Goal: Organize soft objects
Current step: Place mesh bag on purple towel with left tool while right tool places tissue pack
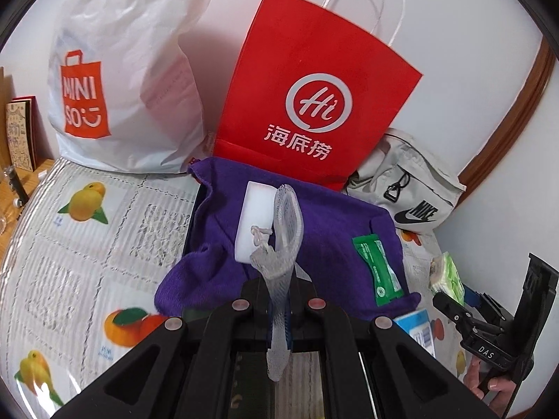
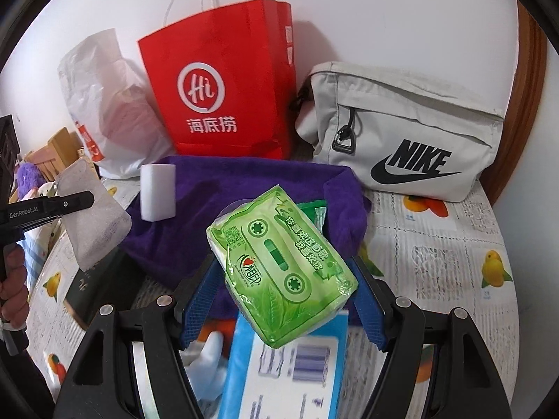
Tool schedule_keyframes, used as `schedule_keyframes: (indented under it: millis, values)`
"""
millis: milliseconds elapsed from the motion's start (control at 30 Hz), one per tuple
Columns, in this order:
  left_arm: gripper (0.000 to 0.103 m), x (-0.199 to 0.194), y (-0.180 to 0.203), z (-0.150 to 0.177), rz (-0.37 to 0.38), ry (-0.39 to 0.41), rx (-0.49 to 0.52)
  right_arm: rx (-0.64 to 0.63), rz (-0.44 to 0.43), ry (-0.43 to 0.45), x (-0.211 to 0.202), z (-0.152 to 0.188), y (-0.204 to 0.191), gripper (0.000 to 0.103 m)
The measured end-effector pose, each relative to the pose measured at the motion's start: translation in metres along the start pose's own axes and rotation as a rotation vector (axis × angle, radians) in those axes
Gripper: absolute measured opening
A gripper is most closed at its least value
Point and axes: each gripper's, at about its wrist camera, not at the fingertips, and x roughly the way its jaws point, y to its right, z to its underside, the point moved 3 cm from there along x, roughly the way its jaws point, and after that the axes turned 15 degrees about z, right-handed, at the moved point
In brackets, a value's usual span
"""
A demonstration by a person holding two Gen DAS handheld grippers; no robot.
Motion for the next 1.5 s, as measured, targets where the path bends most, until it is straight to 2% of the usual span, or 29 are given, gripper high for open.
schedule_keyframes:
  millis: [533, 733, 1000, 1200, 1300, 1333, 1367, 1433, 1500]
  values:
    - [0.005, 0.066, -0.030, -0.021, -0.002, -0.051, -0.064, -0.043, 0.001, -0.071, 0.069, -0.024, -0.007, 0.072]
    - [0.005, 0.084, -0.032, -0.027, -0.006, -0.073, -0.060, -0.067, 0.014, -0.098, 0.088, -0.030, -0.010, 0.072]
    - [0.005, 0.089, -0.035, -0.027, -0.017, -0.104, -0.054, -0.075, 0.000, -0.147, 0.111, -0.034, -0.014, 0.073]
    - [0.005, 0.094, -0.029, -0.024, -0.020, -0.142, -0.014, -0.099, -0.014, -0.182, 0.124, -0.034, -0.020, 0.073]
    - [0.016, 0.099, -0.028, -0.024, -0.023, -0.166, -0.019, -0.098, -0.034, -0.195, 0.127, -0.035, -0.021, 0.085]
    - [0.024, 0.100, -0.028, -0.023, -0.024, -0.174, -0.022, -0.097, -0.038, -0.195, 0.126, -0.035, -0.022, 0.091]
    - [0.029, 0.100, -0.028, -0.023, -0.025, -0.177, -0.022, -0.100, -0.038, -0.190, 0.125, -0.036, -0.022, 0.092]
    - [0.032, 0.098, -0.027, -0.023, -0.028, -0.179, -0.020, -0.102, -0.034, -0.174, 0.121, -0.038, -0.023, 0.092]
    - [0.042, 0.095, -0.026, -0.024, -0.032, -0.176, -0.014, -0.098, -0.038, -0.174, 0.118, -0.038, -0.022, 0.092]
